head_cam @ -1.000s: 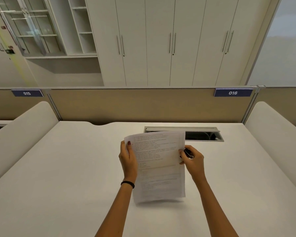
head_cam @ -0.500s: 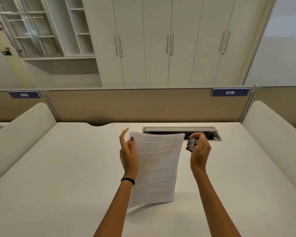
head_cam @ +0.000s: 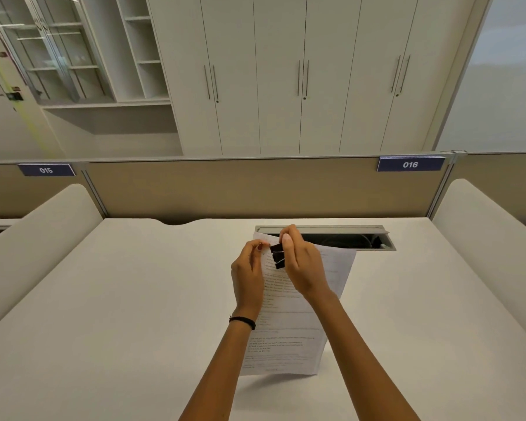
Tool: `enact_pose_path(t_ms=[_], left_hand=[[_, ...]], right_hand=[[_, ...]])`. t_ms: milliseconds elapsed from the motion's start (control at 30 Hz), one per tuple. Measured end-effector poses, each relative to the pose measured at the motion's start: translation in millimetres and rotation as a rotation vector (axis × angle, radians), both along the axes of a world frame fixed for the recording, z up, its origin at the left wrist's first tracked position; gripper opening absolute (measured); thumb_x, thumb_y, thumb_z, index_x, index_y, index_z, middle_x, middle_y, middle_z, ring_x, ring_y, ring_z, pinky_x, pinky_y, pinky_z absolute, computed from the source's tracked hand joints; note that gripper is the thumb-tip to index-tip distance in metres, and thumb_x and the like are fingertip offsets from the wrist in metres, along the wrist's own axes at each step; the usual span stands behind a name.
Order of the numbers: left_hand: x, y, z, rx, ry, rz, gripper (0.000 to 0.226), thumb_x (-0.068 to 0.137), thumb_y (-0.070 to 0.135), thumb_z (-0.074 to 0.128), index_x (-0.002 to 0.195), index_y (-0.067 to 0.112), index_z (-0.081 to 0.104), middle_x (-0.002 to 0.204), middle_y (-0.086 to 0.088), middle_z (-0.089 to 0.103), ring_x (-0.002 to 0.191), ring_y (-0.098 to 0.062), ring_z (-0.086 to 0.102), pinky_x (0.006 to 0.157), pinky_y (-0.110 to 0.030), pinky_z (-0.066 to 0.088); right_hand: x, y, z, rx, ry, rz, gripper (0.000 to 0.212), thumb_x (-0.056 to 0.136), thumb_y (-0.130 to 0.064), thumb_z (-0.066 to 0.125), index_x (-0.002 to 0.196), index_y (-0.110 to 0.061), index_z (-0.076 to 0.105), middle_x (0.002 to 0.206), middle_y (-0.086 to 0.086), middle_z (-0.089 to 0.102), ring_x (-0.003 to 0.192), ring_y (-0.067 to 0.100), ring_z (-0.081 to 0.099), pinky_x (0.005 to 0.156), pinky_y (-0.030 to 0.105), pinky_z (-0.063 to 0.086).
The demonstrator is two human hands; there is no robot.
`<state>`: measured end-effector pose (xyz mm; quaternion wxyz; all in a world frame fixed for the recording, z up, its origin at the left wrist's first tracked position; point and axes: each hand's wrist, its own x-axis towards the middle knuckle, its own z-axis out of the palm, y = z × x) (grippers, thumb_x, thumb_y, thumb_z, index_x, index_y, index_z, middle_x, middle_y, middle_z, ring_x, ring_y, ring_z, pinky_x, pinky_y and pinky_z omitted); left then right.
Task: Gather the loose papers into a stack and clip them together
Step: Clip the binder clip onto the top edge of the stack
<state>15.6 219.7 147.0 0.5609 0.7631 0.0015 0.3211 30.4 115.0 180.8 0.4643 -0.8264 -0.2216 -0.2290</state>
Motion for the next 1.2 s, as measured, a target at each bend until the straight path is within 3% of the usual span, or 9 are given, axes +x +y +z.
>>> enact_pose_path(t_ms=[100,200,367,533,600,833,967,1067,1200], left_hand=[[-1,-2,0,-0.028,0.003,-0.042,0.013,0.094,0.027,0.046,0.091,0.025,0.059,0.086,0.005,0.065,0.075,-0.012,0.064,0.064,-0.006,0.051],[-1,-5,1,-0.086,0.038,-0.057,0.016,0.094,0.019,0.046,0.088,0.02,0.061,0.081,0.003,0.064,0.074,-0.012,0.063,0.064,-0.007,0.051],[-2,-11,4,-0.207,0.097,-0.041,0.017,0.094,0.018,0.046,0.09,0.017,0.062,0.084,0.002,0.063,0.077,-0.009,0.061,0.067,-0.004,0.05],[-3,-11,6,-0.155,0.069,-0.079,0.015,0.088,0.014,0.056,0.093,0.007,0.068,0.084,0.005,0.065,0.076,-0.006,0.062,0.068,-0.003,0.049],[-3,-10,5,-0.126,0.069,-0.082,0.017,0.087,0.015,0.058,0.095,0.006,0.069,0.086,0.002,0.066,0.077,-0.006,0.062,0.069,-0.004,0.05],[-5,-12,7,-0.059,0.055,-0.09,0.014,0.086,0.016,0.06,0.092,0.008,0.07,0.082,0.003,0.065,0.071,-0.002,0.061,0.067,-0.003,0.048],[-5,-11,4,-0.005,0.022,-0.126,0.01,0.085,0.018,0.06,0.09,0.014,0.069,0.081,0.006,0.065,0.075,0.009,0.062,0.068,-0.004,0.049],[-5,-12,2,0.056,-0.016,-0.135,0.013,0.085,0.021,0.061,0.092,0.013,0.068,0.083,0.003,0.067,0.072,0.007,0.062,0.07,-0.003,0.049],[-9,-14,4,0.067,-0.048,-0.153,0.044,0.082,0.051,0.052,0.094,0.012,0.069,0.083,0.006,0.066,0.077,0.011,0.062,0.071,-0.002,0.048]], right_hand=[[4,1,5,-0.06,-0.038,-0.006,0.041,0.089,-0.042,0.016,0.09,-0.012,0.044,0.063,-0.006,0.047,0.052,0.016,0.055,0.043,0.013,0.036],[8,0,7,-0.111,-0.01,-0.009,0.028,0.092,-0.032,0.021,0.087,-0.014,0.042,0.058,-0.013,0.042,0.046,0.008,0.046,0.044,0.013,0.036],[12,-4,7,-0.071,0.089,0.035,0.039,0.088,-0.033,0.023,0.094,-0.003,0.047,0.073,-0.001,0.051,0.057,0.012,0.051,0.053,0.015,0.039],[10,-8,4,-0.006,0.128,0.093,0.027,0.091,-0.033,0.025,0.087,-0.014,0.043,0.068,-0.007,0.048,0.06,0.014,0.051,0.058,0.026,0.045],[8,-10,5,0.017,0.111,0.063,0.027,0.091,-0.032,0.025,0.084,-0.014,0.043,0.066,-0.01,0.046,0.058,0.011,0.049,0.057,0.022,0.044],[10,-17,8,0.115,0.039,-0.157,0.046,0.091,-0.03,0.026,0.062,-0.004,0.051,0.057,0.003,0.05,0.05,0.008,0.048,0.052,0.005,0.039],[13,-19,12,0.089,-0.007,-0.176,0.056,0.091,-0.031,0.026,0.06,0.006,0.054,0.054,0.016,0.055,0.049,0.02,0.052,0.052,0.015,0.041],[14,-19,13,0.071,-0.011,-0.203,0.054,0.092,-0.031,0.027,0.053,-0.002,0.049,0.046,0.002,0.047,0.043,0.014,0.047,0.048,0.011,0.038],[17,-16,13,0.05,-0.011,-0.237,0.048,0.094,-0.028,0.03,0.047,-0.023,0.033,0.043,-0.011,0.036,0.038,0.006,0.037,0.041,0.009,0.036]])
